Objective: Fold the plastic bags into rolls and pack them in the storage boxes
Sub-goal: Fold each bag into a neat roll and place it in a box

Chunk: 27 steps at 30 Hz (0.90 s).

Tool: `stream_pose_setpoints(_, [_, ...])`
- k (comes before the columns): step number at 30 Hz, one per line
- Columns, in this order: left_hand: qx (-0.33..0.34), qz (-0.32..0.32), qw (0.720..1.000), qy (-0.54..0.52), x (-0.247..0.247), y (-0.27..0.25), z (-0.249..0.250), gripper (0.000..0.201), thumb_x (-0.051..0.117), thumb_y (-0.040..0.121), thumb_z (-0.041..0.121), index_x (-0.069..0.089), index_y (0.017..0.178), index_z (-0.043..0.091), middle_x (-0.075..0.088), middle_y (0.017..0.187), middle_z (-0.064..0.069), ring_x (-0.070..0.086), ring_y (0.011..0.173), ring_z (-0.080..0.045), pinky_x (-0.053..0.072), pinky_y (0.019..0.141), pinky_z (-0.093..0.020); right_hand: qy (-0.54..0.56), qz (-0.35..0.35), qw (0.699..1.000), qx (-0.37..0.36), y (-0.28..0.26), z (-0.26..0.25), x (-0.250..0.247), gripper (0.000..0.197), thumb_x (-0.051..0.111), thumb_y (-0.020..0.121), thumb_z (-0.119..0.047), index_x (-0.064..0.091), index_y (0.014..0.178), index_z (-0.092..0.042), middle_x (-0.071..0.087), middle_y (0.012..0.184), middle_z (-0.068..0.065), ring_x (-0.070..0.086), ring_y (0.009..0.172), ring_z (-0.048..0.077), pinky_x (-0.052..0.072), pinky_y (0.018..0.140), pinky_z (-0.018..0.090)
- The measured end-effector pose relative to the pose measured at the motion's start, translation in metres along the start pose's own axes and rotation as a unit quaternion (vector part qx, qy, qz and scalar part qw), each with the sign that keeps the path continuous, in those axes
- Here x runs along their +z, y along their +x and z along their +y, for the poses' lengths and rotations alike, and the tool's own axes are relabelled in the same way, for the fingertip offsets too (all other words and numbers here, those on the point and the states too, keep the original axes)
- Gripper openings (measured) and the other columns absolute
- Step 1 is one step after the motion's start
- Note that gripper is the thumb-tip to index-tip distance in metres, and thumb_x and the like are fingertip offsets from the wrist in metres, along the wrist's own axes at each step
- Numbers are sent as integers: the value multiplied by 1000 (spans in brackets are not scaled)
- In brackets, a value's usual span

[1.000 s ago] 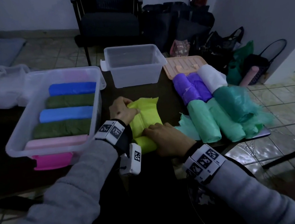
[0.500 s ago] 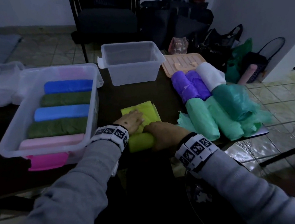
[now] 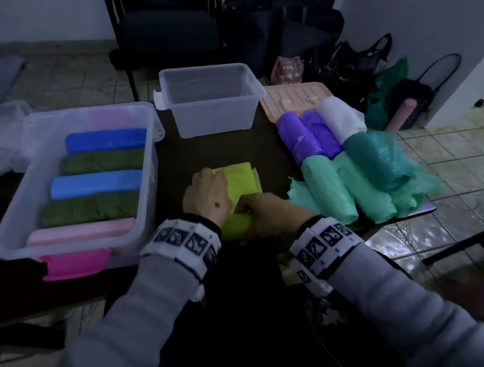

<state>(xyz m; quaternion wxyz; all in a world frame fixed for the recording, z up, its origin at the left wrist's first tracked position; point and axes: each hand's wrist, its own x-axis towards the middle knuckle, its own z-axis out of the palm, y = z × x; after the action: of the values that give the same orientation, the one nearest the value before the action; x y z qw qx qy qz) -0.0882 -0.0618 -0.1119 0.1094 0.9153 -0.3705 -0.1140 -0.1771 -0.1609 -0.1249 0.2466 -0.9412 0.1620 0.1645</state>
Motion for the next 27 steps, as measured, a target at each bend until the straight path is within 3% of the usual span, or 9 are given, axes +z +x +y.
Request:
stream_pose_setpoints(3, [-27,-26,998,-54,3,-21,1,24,50,94,14,65,112,12,59,118,-9,56,106,-25,48,83,-35,10,-22,999,24,3,0,-8,61,80,71,-29,56,124,-14,56,120,5,50,101,15,37,78,22])
stream_pose_setpoints(6, [-4,-71,994,-85,6,-30,-8,34,60,89,13,61,123,19,59,121,-7,58,107,-24,50,87,-35,16,-51,998,26,6,1,-14,57,78,73,-33,59,124,-14,58,111,1,49,97,13,39,79,24])
stream_pose_setpoints(8, [18,-72,994,-81,6,-28,-13,45,64,84,7,57,127,22,58,123,-7,58,108,-24,50,86,-34,19,-56,998,31,7,3,-15,62,77,74,-35,56,129,-16,56,113,1,51,104,16,39,82,25])
stream_pose_setpoints(12, [47,-107,992,-37,3,-20,-13,52,64,82,-1,53,130,15,57,121,-11,58,106,-26,47,78,-32,-28,51,998,12,-2,-1,-7,69,77,75,-31,45,134,-18,45,131,8,37,125,25,35,102,34])
stream_pose_setpoints(16, [55,-140,989,7,-3,-8,-7,27,64,81,0,61,107,6,60,105,-14,59,92,-29,46,68,-35,-131,121,983,-31,-15,-11,11,57,71,79,-22,45,129,-9,46,126,10,40,119,27,39,98,37])
stream_pose_setpoints(20, [38,-196,980,7,-11,2,-7,28,68,79,5,67,106,12,64,102,-10,61,87,-26,52,70,-35,-177,159,970,-43,-15,-12,27,42,55,88,-15,46,128,-8,49,124,11,43,114,28,37,94,36])
stream_pose_setpoints(23, [39,-242,969,17,-15,5,-7,31,67,80,9,67,110,14,65,105,-9,62,88,-25,52,67,-33,-175,122,976,-36,-11,-12,19,40,53,89,-15,48,128,-8,49,123,12,43,115,29,39,92,37])
stream_pose_setpoints(25, [38,-250,967,19,-13,4,-6,40,61,82,10,60,122,13,61,112,-11,60,93,-26,51,69,-34,-147,66,987,-26,-8,-13,10,41,56,88,-17,49,127,-7,50,123,14,44,116,30,39,93,37])
stream_pose_setpoints(27, [48,-212,976,3,-8,0,-7,51,60,83,10,49,133,14,52,125,-12,54,109,-29,50,85,-39,-117,12,993,-6,-4,-14,0,43,58,88,-20,49,128,-6,51,125,16,46,118,31,40,95,37])
